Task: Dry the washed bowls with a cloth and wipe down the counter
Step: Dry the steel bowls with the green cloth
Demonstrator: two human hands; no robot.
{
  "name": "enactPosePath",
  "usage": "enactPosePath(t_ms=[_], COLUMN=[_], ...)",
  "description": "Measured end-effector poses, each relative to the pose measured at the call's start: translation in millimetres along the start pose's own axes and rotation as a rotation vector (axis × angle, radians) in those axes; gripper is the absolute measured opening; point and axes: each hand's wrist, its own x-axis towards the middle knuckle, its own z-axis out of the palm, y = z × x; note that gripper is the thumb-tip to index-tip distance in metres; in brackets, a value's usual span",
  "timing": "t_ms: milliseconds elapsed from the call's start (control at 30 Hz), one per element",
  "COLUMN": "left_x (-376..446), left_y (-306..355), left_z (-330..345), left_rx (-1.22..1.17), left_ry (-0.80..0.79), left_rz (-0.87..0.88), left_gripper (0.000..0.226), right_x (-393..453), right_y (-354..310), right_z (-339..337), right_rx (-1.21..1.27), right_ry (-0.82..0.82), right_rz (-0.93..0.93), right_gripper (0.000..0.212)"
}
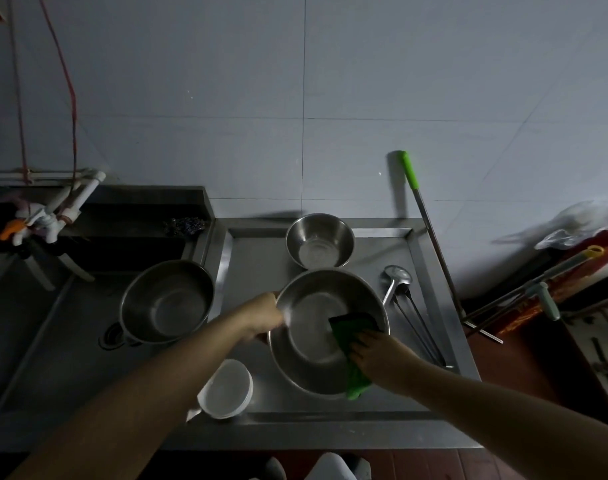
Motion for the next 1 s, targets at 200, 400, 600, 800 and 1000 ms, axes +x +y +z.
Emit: enactPosePath(t_ms=[200, 400, 600, 800, 1000], left_x=[1.6, 1.9, -1.4, 11.8, 15.6], left_y=[-11.9, -30.5, -31.1, -11.6, -34.9], left_z=[29.3, 91.4, 51.2, 12.5, 48.5], left_rx=[-0.412, -0.922, -0.457, -0.124, 0.830], left_ry=[0.163, 0.278, 0.178, 0.113, 0.581], left_rz=[-0.091, -0.306, -0.204, -0.161, 0.668], left_gripper=[0.028, 0.022, 0.029, 0.025, 0.062], right_x=[6.9, 23.9, 8.6, 7.5, 9.1], right_y=[-13.8, -31.9, -17.6, -6.4, 5.0], right_z=[-9.4, -36.7, -4.2, -1.6, -8.0], right_rx=[0.026, 0.146, 0.190, 0.039, 0.077], right_ry=[-0.099, -0.062, 0.054, 0.006, -0.011], right_rz=[0.116, 0.220, 0.022, -0.016, 0.078], right_gripper=[0.022, 0.023, 0.044, 0.028, 0.022])
